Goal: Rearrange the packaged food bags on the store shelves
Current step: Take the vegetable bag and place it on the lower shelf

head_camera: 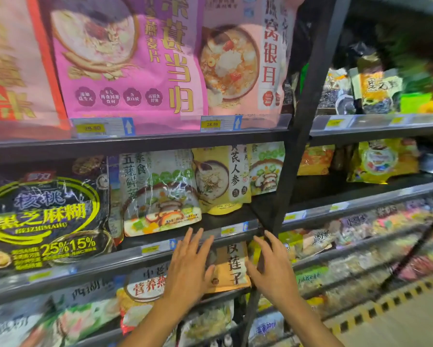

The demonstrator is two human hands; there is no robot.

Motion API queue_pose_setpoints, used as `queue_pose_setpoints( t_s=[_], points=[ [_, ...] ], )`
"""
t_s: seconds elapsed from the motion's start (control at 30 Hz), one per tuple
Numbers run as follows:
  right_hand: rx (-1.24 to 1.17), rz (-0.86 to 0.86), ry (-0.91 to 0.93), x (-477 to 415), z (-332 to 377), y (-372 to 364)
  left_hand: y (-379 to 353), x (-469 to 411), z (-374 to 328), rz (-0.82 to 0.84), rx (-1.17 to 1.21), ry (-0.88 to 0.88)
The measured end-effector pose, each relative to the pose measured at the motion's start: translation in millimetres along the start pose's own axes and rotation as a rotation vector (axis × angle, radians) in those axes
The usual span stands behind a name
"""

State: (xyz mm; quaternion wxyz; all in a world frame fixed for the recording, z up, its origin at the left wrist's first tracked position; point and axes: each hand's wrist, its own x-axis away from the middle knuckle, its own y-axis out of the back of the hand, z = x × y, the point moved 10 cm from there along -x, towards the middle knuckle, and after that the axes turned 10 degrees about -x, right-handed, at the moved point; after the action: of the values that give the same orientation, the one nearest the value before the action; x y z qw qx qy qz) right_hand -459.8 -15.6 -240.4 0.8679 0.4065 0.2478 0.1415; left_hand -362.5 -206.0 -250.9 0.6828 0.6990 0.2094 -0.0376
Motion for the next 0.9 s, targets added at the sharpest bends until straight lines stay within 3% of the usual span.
queue_pose_setpoints(
  t_s=[0.23,0.4,0.67,0.9],
  points=[
    [0.091,-0.094,-0.031,47,-62,66,-2,9,-68,-0.065,-0.034,-0.065],
    [0.158,-0.141,-0.047,77,-126,128,-8,6,-157,-0.07,-0.024,-0.101],
    [0.184,-0.169,-0.04,98,-232,227,-15,-4,-299,-0.086,0.025,-0.056],
    [0.171,-0.126,-0.016,90,-293,268,-27,-24,-376,-0.079,0.002,-0.02]
  ],
)
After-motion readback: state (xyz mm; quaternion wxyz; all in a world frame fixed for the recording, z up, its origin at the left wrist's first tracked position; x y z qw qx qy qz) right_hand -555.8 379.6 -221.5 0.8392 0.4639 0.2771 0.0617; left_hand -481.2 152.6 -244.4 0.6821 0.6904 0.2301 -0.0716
